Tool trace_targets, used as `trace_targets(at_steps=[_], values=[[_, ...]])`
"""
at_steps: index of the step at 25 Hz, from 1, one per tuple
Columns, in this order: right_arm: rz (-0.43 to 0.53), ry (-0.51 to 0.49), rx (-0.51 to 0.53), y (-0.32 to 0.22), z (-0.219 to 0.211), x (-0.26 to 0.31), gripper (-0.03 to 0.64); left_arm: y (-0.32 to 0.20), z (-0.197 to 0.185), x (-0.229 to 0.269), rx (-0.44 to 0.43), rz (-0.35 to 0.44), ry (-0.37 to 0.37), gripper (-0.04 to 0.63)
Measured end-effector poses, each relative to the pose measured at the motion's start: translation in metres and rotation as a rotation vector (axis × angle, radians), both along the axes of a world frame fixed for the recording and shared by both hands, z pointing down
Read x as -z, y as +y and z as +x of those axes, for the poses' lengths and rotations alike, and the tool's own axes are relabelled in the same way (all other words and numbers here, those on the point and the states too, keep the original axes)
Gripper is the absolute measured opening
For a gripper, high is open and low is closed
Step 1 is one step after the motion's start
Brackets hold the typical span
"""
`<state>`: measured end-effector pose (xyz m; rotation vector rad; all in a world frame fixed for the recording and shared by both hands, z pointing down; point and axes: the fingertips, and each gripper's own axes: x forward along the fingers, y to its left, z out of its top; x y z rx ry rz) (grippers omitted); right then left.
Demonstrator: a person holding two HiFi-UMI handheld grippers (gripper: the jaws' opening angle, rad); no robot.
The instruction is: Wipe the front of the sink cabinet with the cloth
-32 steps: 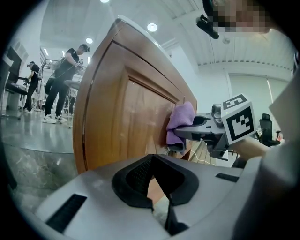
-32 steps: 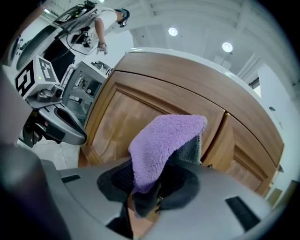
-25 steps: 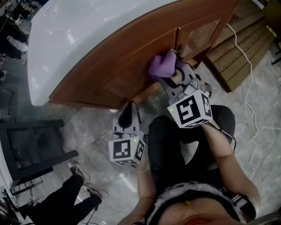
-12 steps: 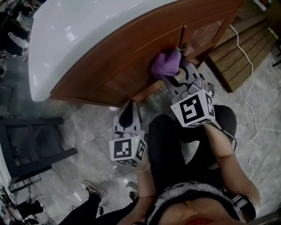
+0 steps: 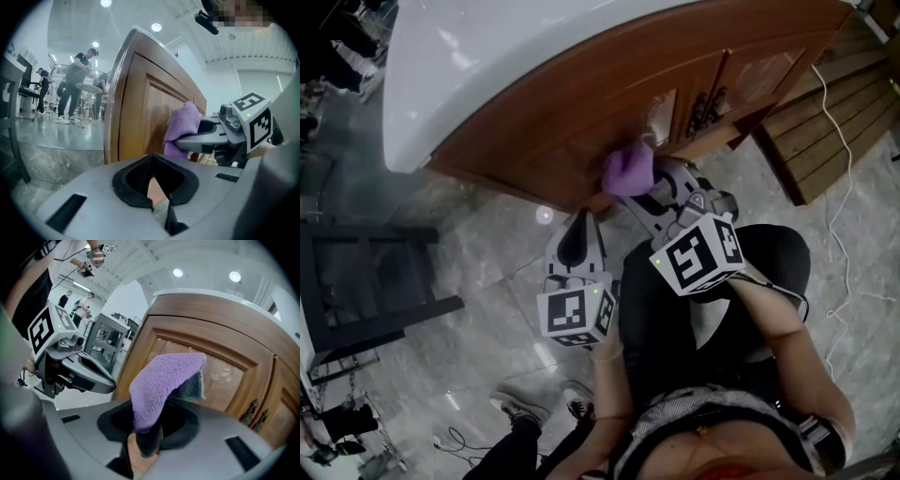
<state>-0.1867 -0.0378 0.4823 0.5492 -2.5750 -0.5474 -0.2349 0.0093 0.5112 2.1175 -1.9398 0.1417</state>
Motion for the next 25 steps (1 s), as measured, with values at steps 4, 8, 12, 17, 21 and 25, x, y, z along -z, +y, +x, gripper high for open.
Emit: trace_targets(at_steps=[4,8,12,17,21,25], values=[[-0.005,0.039,0.093,0.026,-0.029,-0.018,0.164,0.009,-0.016,-0.003,0.049,-0.008,-0.006,0.0],[-0.002,0.051,0.141,0.04,-0.054,-0.028,0.164,0.021,-0.031,-0.01,0.095,-0.03,-0.011,0.0],[0.021,0.061,0.161,0.046,-0.07,-0.035,0.164,0.031,-0.042,-0.014,0.132,-0.042,-0.012,0.0],[0.1,0.105,0.163,0.047,-0.083,-0.043,0.164,0.039,-0.054,-0.016,0.165,-0.047,-0.012,0.0],[0.116,0.118,0.158,0.047,-0.085,-0.043,0.164,0.04,-0.056,-0.017,0.168,-0.049,-0.013,0.0],[0.152,0.126,0.166,0.047,-0.085,-0.045,0.164,0.036,-0.053,-0.018,0.16,-0.047,-0.01,0.0]])
